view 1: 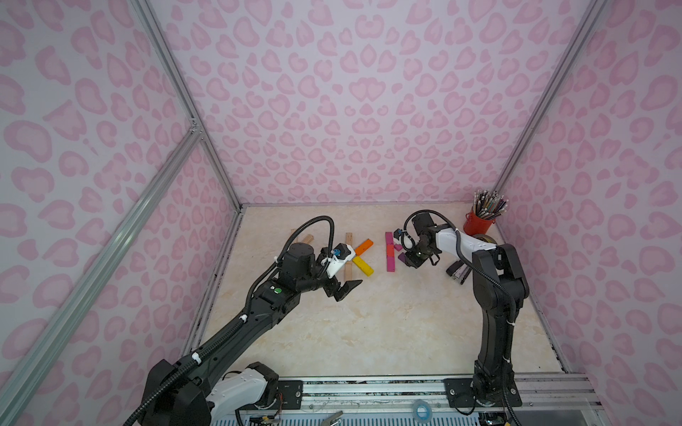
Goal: Assemble the letter k with building blocks
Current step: Assemble the building block at the center of the board.
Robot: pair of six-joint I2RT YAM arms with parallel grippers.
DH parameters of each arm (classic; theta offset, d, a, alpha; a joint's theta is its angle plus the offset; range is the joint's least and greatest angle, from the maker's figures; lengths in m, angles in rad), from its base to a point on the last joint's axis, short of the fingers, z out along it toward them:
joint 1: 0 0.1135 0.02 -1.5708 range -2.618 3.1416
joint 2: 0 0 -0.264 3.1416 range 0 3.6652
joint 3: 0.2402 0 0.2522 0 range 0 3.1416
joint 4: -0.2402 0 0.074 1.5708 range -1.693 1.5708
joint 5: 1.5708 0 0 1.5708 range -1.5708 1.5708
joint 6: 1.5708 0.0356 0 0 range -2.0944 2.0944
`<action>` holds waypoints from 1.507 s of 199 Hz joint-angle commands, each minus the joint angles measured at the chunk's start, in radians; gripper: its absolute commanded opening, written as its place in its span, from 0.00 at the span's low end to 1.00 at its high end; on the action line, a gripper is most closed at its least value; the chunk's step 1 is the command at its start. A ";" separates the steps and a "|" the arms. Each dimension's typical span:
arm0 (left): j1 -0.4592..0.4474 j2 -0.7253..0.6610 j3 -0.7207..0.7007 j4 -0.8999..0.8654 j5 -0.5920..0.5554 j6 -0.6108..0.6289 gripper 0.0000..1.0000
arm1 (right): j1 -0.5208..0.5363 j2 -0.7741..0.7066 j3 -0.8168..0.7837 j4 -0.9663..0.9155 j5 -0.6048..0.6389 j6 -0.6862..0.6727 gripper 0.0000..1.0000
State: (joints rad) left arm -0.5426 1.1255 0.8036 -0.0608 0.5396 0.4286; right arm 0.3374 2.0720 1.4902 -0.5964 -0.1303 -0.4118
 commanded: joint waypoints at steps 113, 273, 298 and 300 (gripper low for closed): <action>0.004 -0.001 0.013 0.004 0.000 0.006 0.97 | 0.015 0.042 0.051 -0.042 -0.002 0.008 0.29; 0.007 0.005 0.013 0.004 0.000 0.004 0.96 | 0.020 0.065 0.085 -0.052 -0.009 0.013 0.34; 0.009 0.006 0.013 0.004 0.001 0.003 0.97 | 0.019 0.065 0.087 -0.051 -0.009 0.014 0.34; 0.009 0.005 0.013 0.004 0.000 0.004 0.97 | 0.020 0.066 0.087 -0.052 -0.010 0.014 0.34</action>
State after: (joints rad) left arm -0.5358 1.1286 0.8040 -0.0608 0.5388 0.4282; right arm 0.3557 2.1254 1.5730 -0.6289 -0.1314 -0.4042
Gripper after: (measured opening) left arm 0.967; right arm 0.342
